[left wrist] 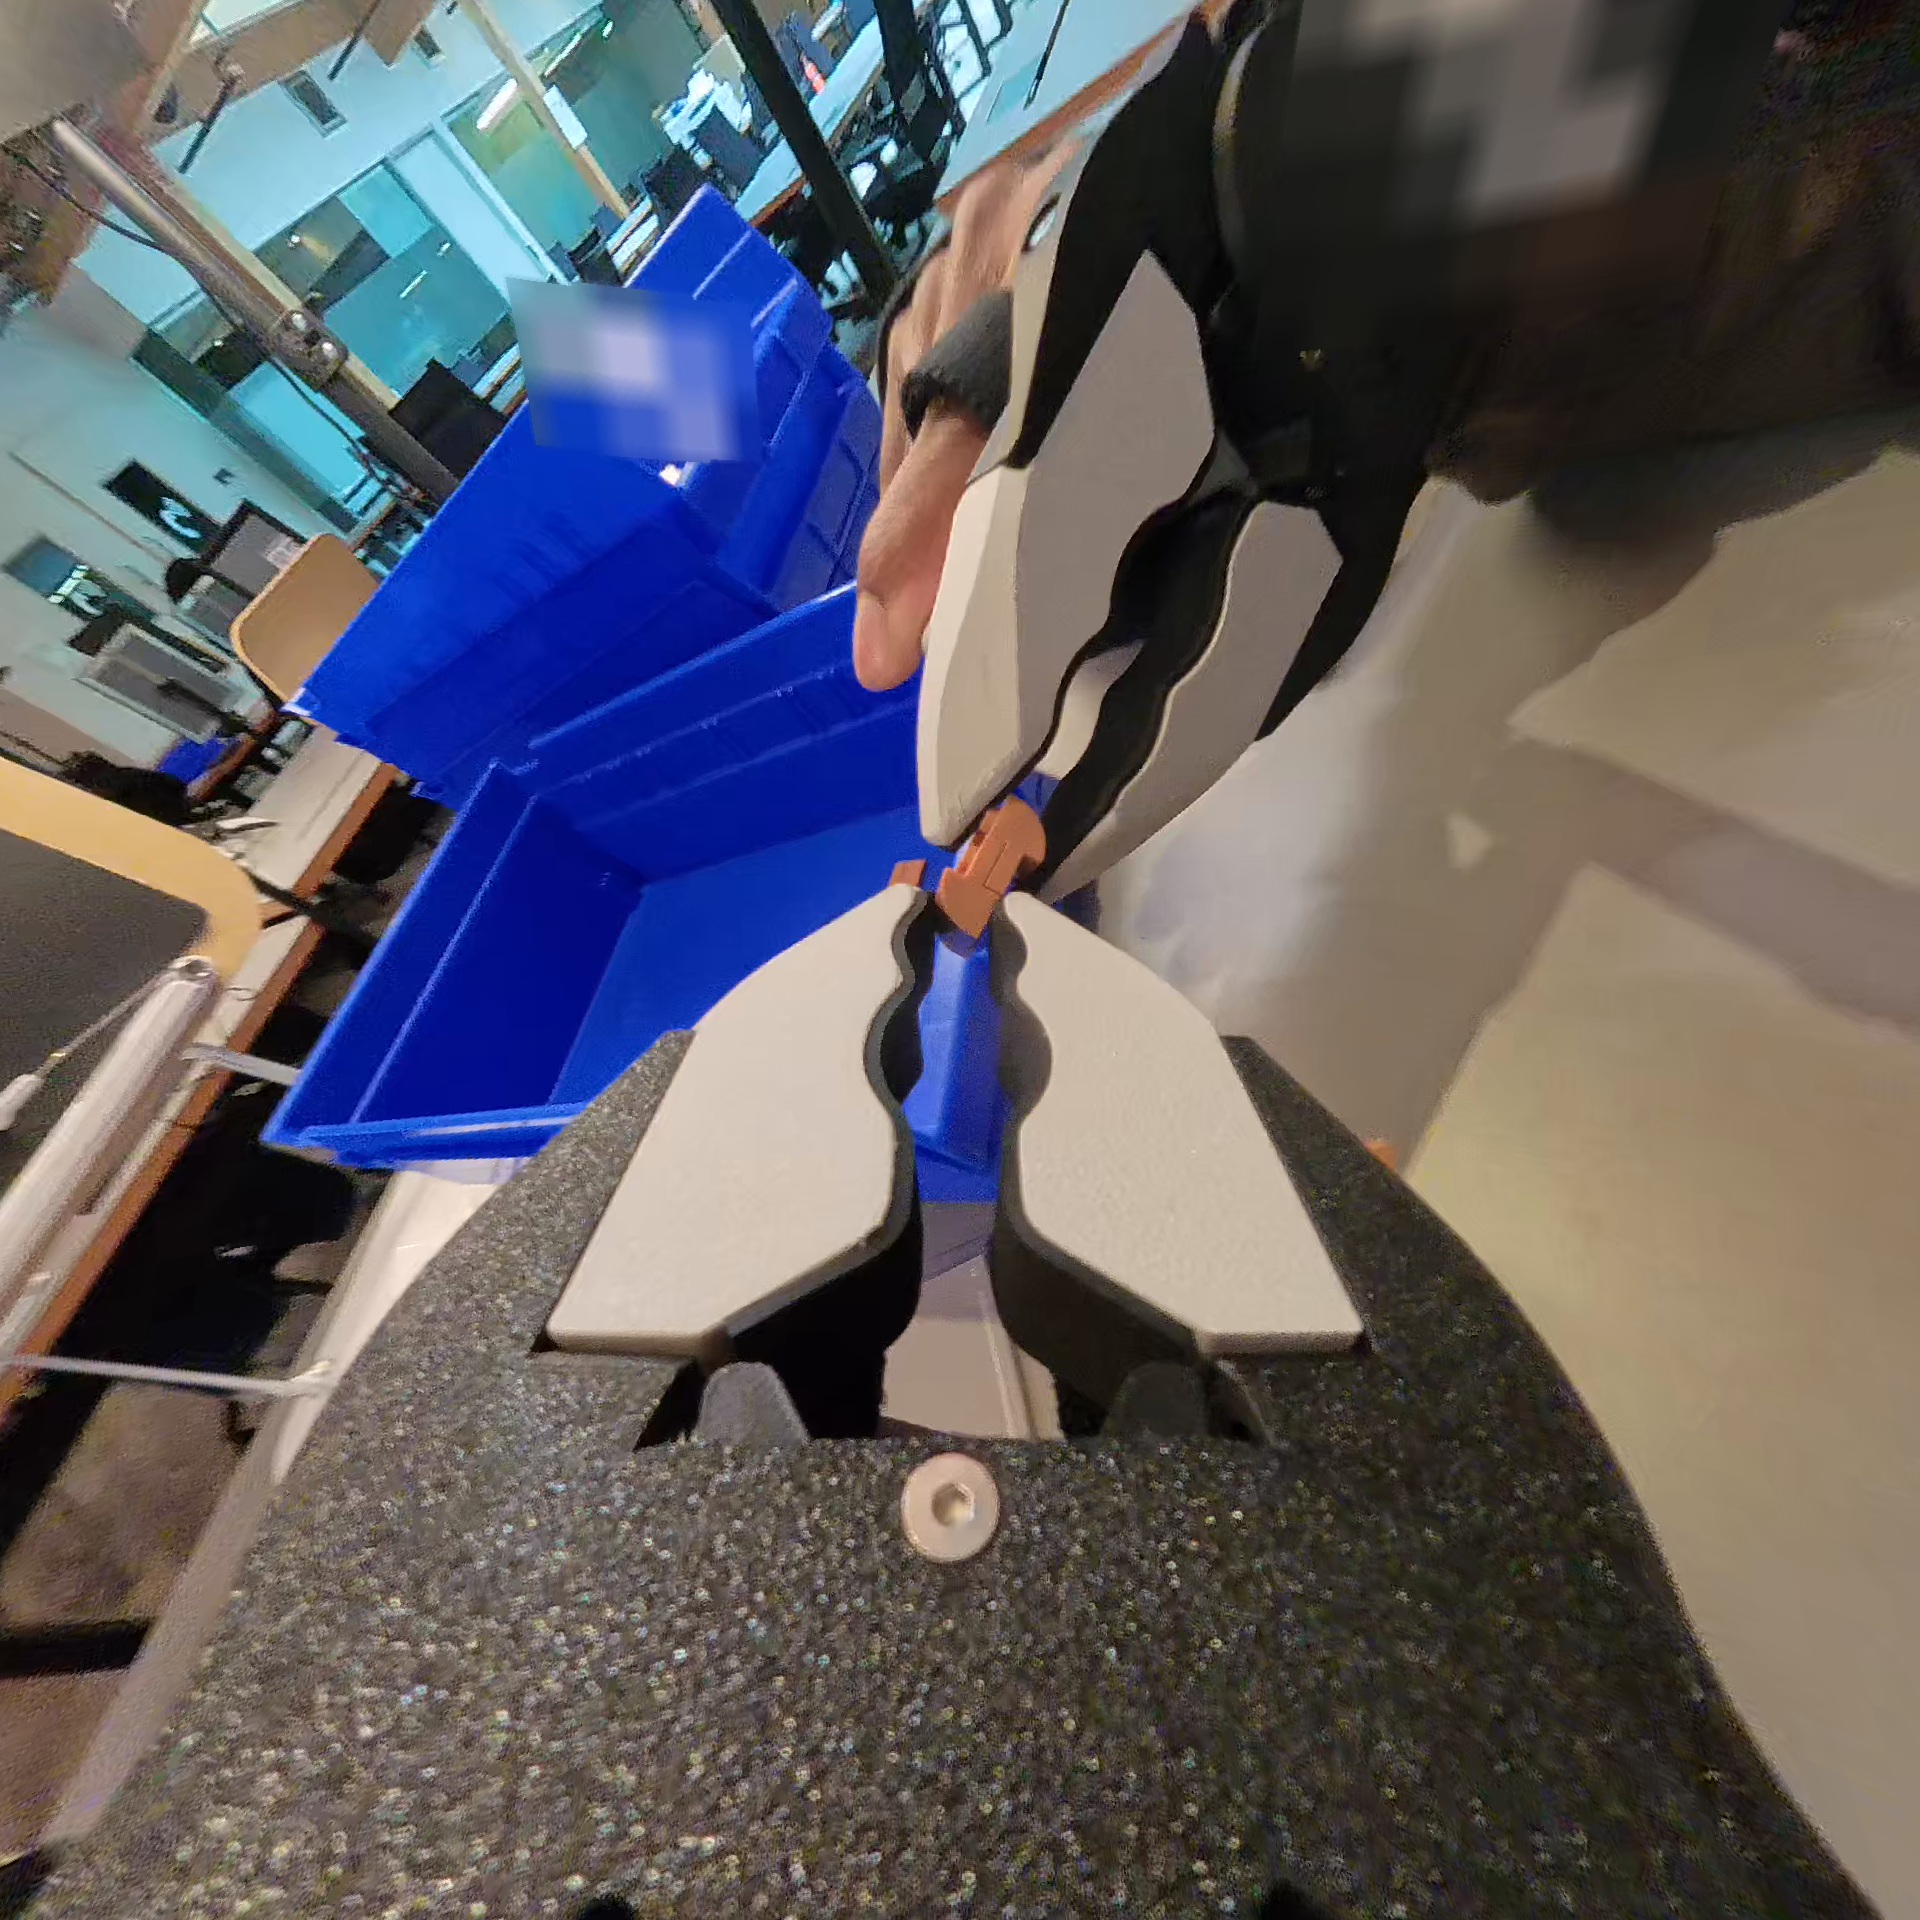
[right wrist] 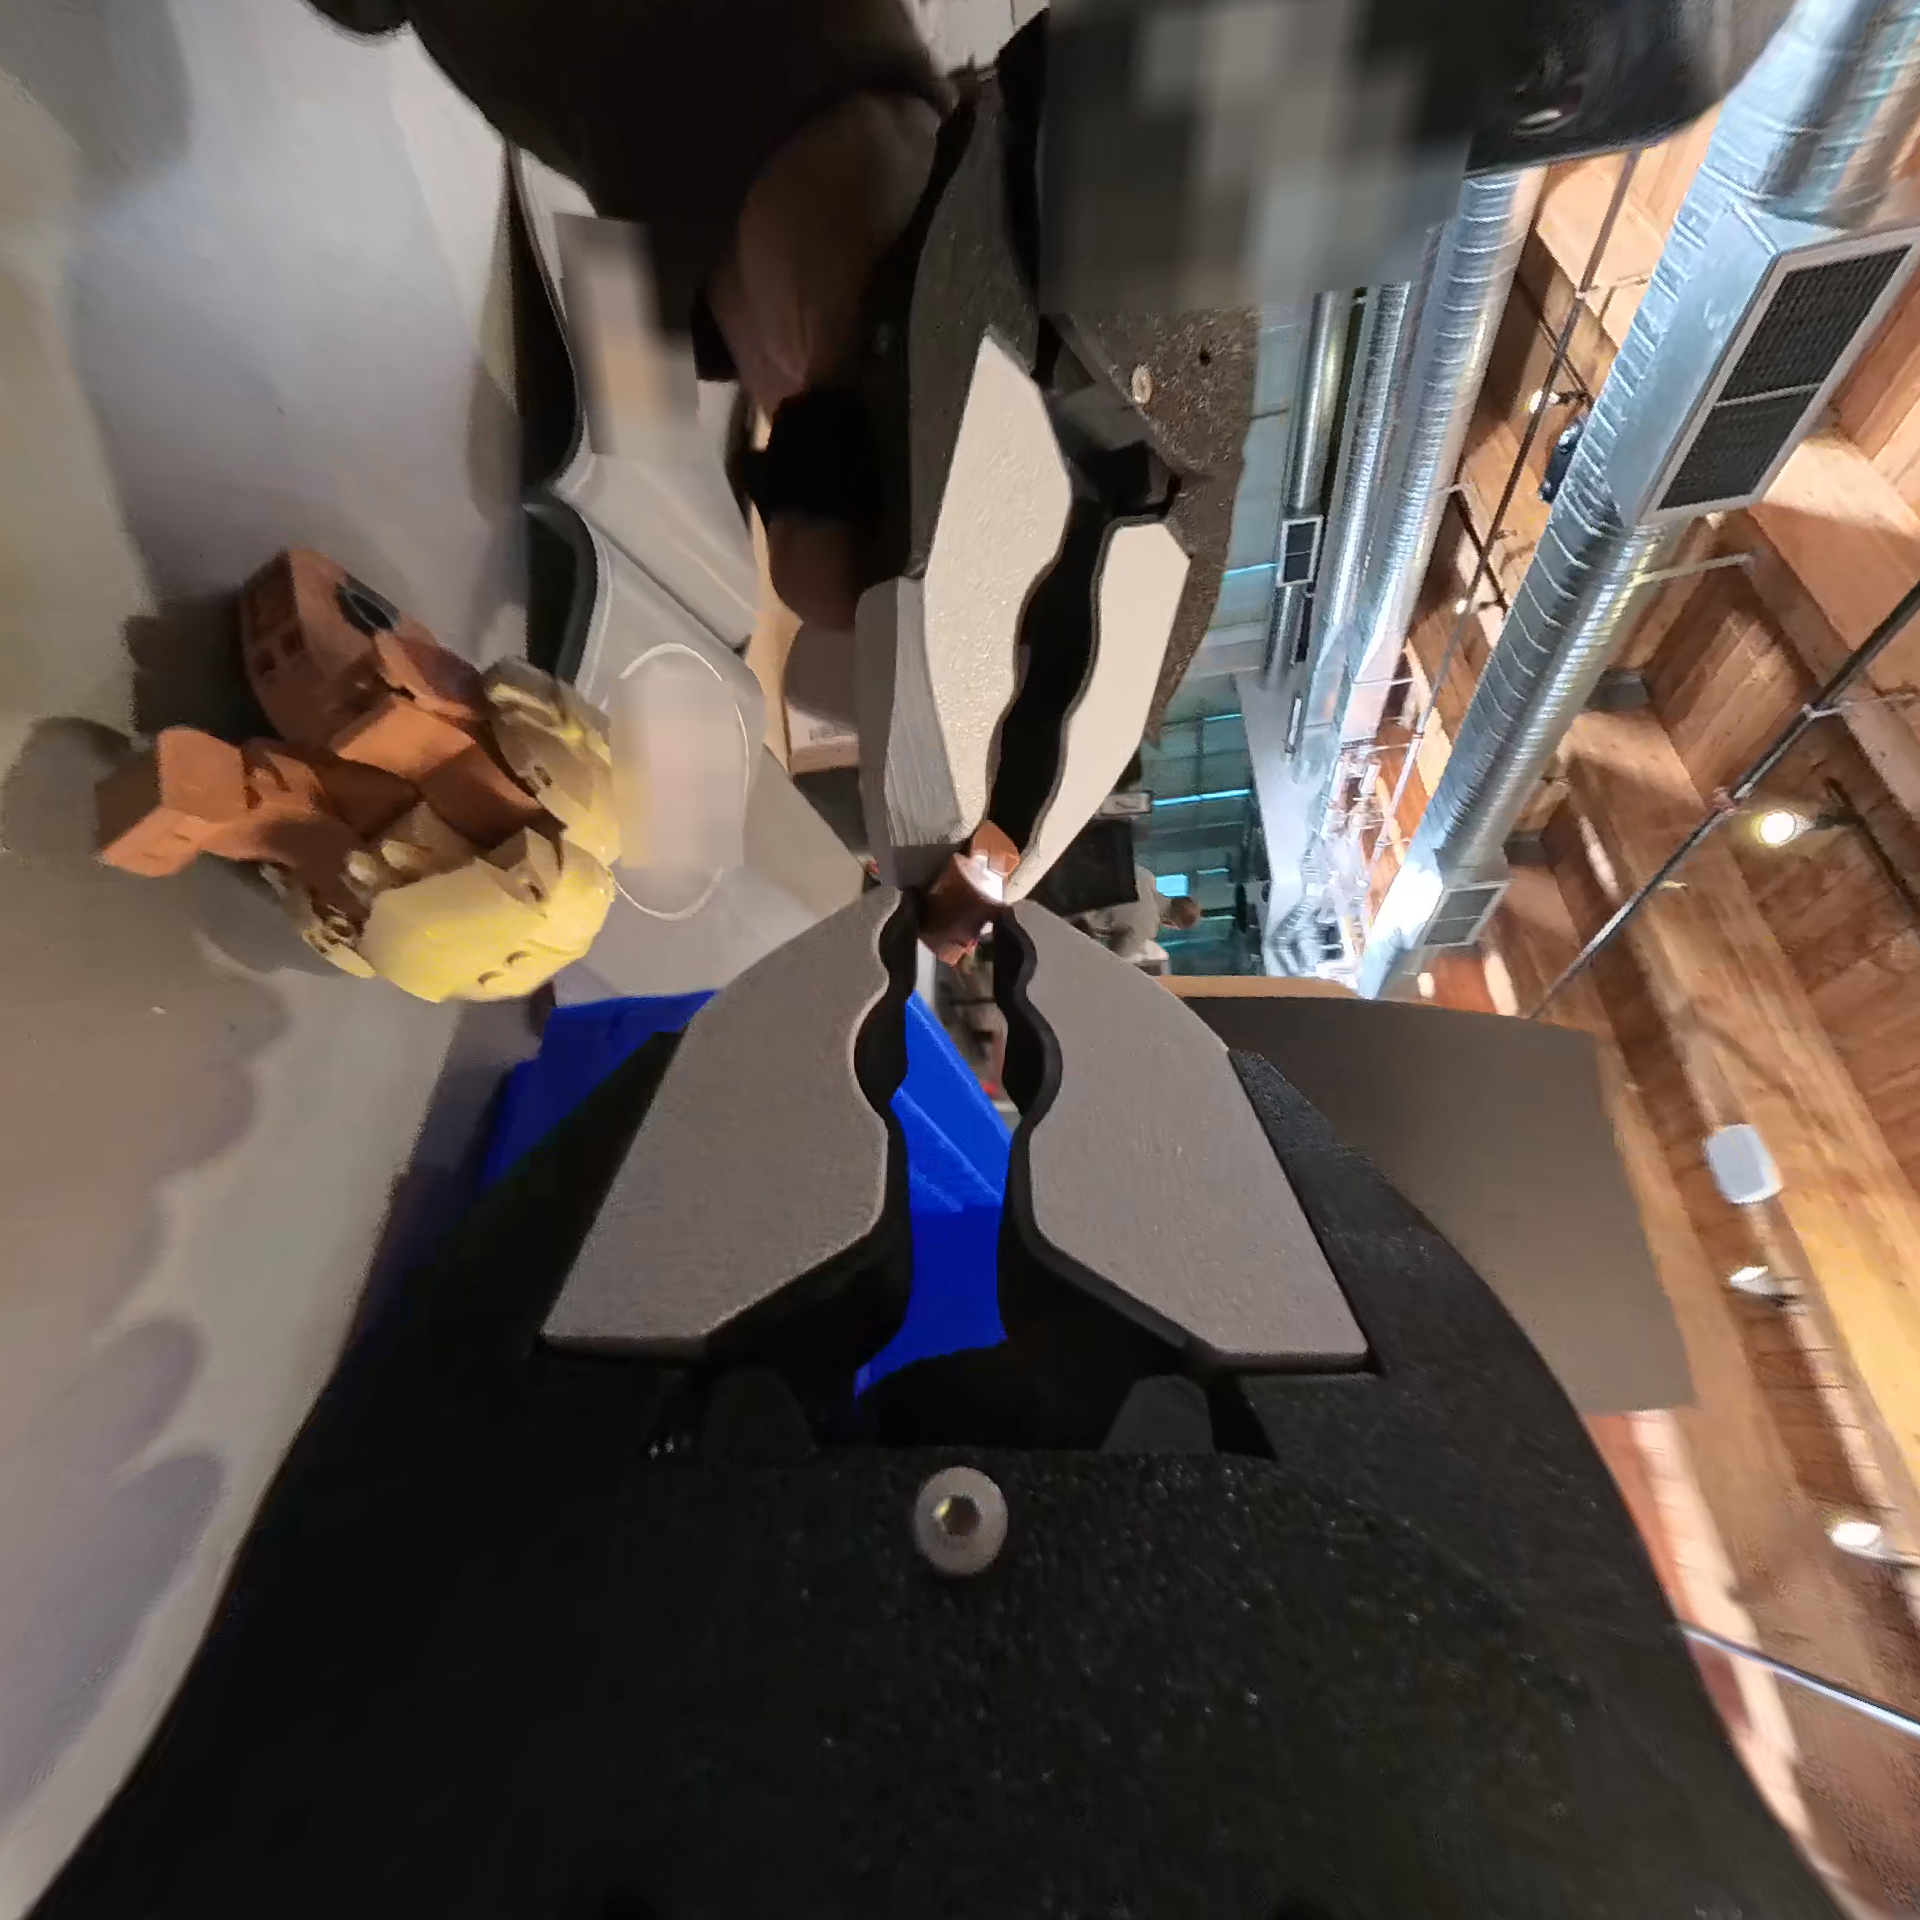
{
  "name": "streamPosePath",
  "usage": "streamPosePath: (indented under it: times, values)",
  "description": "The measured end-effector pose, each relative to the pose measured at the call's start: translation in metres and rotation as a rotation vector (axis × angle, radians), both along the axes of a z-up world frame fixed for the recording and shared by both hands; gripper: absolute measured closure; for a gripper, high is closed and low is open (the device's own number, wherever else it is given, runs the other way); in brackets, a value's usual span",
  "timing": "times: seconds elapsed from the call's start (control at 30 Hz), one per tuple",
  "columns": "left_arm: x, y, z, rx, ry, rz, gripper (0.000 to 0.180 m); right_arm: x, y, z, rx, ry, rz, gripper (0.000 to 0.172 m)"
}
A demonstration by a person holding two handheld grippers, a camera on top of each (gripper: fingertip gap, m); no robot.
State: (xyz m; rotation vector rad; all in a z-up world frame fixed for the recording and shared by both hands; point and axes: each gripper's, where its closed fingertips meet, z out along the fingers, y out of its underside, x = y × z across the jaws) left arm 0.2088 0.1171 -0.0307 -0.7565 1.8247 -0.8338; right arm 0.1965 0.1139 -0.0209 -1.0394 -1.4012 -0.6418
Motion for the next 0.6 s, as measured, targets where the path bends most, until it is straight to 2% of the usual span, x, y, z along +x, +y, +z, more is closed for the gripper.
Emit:
streamPosePath:
  times: [0.13, 0.23, 0.3, 0.37, 0.47, 0.6]
  values:
    - [0.001, -0.001, 0.01, -0.171, -0.025, -0.013, 0.17, 0.001, -0.002, 0.011, -0.172, 0.282, 0.052, 0.16]
    - [0.001, 0.001, 0.026, -0.394, -0.099, -0.063, 0.172, 0.006, 0.0, 0.027, -0.345, 0.594, 0.098, 0.161]
    - [-0.001, 0.007, 0.04, -0.533, -0.184, -0.098, 0.165, 0.008, 0.0, 0.038, -0.459, 0.804, 0.157, 0.161]
    - [-0.006, 0.015, 0.056, -0.737, -0.272, -0.143, 0.162, 0.009, -0.001, 0.047, -0.53, 0.981, 0.233, 0.161]
    - [-0.014, 0.021, 0.077, -1.054, -0.381, -0.252, 0.16, 0.006, 0.0, 0.05, -0.578, 1.149, 0.303, 0.161]
    - [-0.014, 0.01, 0.081, -1.169, -0.415, -0.318, 0.159, 0.0, 0.004, 0.048, -0.615, 1.32, 0.341, 0.161]
